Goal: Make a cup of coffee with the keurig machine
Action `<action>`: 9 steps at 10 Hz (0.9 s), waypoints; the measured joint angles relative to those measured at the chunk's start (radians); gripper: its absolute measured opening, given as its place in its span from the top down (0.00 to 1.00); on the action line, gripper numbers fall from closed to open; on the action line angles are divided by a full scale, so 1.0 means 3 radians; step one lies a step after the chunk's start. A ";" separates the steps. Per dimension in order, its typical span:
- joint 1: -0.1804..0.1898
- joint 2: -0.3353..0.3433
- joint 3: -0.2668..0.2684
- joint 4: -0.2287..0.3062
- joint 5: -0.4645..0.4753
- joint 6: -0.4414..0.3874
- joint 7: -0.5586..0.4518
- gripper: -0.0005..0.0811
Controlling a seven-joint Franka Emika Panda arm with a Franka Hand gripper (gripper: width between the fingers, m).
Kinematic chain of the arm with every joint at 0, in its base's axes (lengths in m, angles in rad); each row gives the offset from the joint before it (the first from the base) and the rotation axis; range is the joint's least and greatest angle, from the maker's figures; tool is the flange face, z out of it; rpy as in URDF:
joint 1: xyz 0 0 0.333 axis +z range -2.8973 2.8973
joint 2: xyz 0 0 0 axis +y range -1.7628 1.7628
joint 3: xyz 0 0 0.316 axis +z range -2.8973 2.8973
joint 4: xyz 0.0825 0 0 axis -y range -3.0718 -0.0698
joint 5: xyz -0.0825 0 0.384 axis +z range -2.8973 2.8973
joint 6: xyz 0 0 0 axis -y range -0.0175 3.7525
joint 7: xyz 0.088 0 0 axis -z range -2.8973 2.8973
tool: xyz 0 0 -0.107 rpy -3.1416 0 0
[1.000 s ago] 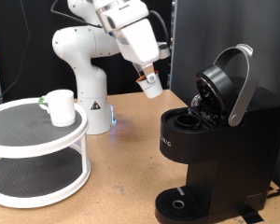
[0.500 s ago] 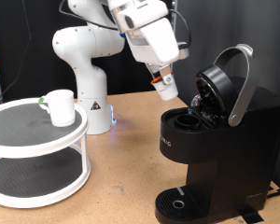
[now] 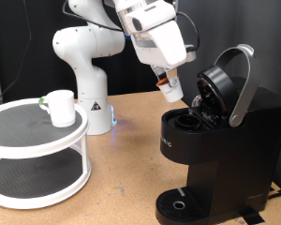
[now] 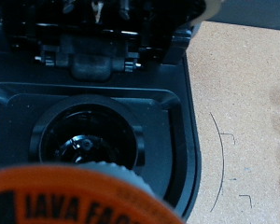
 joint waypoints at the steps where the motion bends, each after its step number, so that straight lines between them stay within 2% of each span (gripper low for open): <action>1: 0.0002 0.0014 0.0022 -0.0001 -0.0015 0.0000 -0.0002 0.46; 5: 0.0005 0.0140 0.0204 0.0002 -0.0122 0.0029 0.0027 0.46; 9: 0.0006 0.0251 0.0343 -0.0004 -0.0122 0.0218 0.0130 0.46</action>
